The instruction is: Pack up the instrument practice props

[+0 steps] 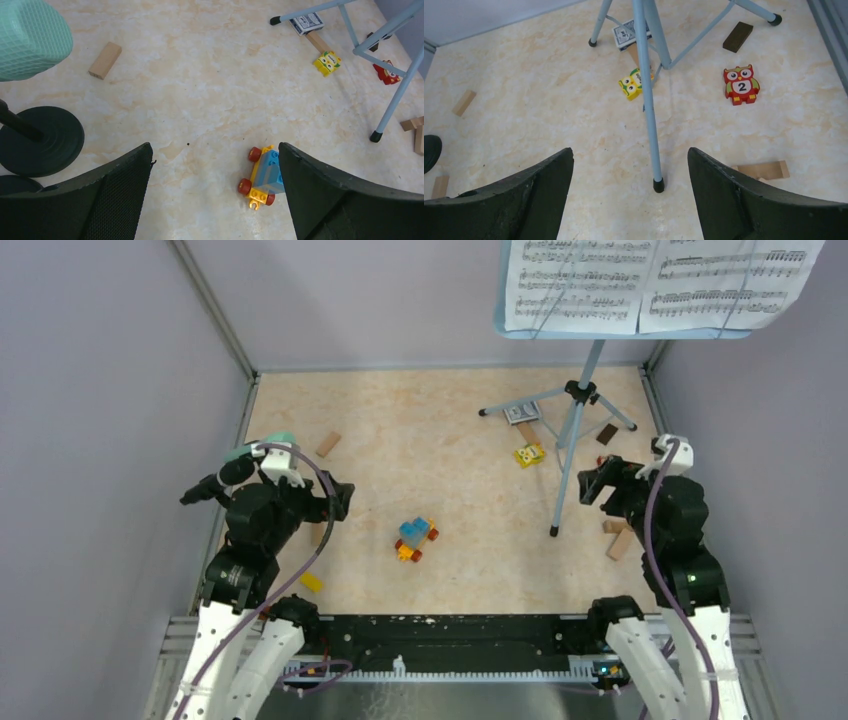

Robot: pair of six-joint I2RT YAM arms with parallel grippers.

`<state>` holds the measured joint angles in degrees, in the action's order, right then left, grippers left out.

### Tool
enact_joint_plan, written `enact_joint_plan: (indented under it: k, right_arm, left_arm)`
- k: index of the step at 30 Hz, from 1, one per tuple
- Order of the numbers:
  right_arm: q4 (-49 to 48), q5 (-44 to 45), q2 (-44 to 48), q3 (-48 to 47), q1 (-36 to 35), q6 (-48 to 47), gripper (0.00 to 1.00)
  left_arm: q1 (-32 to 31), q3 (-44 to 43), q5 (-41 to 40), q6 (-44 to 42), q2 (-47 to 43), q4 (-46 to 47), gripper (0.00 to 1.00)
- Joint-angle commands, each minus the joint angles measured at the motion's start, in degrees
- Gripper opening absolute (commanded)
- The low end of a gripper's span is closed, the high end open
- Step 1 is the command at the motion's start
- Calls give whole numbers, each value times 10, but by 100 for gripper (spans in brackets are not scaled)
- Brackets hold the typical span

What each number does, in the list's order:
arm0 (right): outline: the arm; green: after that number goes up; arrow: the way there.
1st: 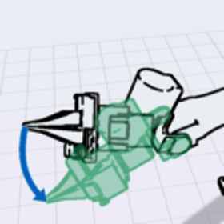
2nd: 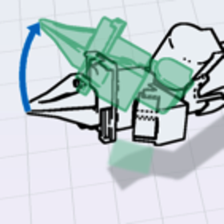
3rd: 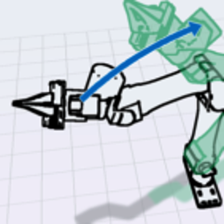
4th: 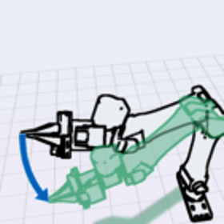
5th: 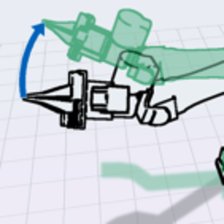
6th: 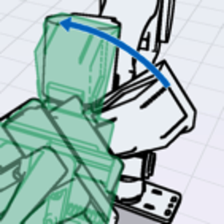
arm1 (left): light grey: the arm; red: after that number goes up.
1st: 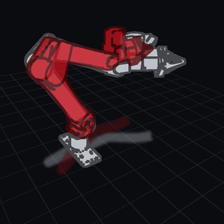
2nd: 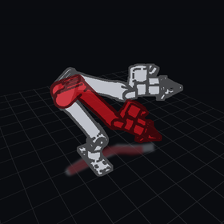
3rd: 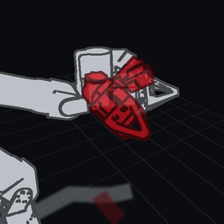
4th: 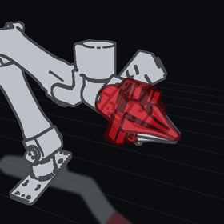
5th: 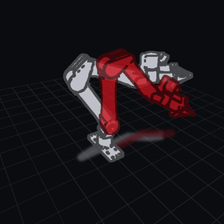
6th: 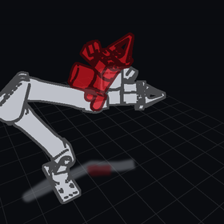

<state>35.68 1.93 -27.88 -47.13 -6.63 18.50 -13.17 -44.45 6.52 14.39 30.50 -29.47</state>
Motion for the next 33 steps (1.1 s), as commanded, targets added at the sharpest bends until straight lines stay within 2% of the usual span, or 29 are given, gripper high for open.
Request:
enact_joint_plan:
  k: [1,6,10,14,18,26,33]
  right_arm:
    - [15,-13,-59,-43,-4,21,83]
    - [-41,-41,-98,-47,-4,22,82]
    - [-111,-26,-131,-43,-4,16,82]
    - [-230,-9,-162,-16,-4,-12,83]
    - [-357,-49,-194,-5,-4,-30,84]
    - [-521,39,-274,-3,-3,-102,84]
    - [-686,-51,-333,28,8,-157,83]
  left_arm:
    - [0,-1,-25,5,-13,31,99]
    - [0,0,-26,8,-12,31,99]
    - [0,1,-21,5,-2,31,99]
    - [0,4,-8,1,9,36,99]
    - [1,2,-11,1,22,34,99]
    - [1,5,-3,1,19,37,99]
    - [1,8,23,-3,17,45,99]
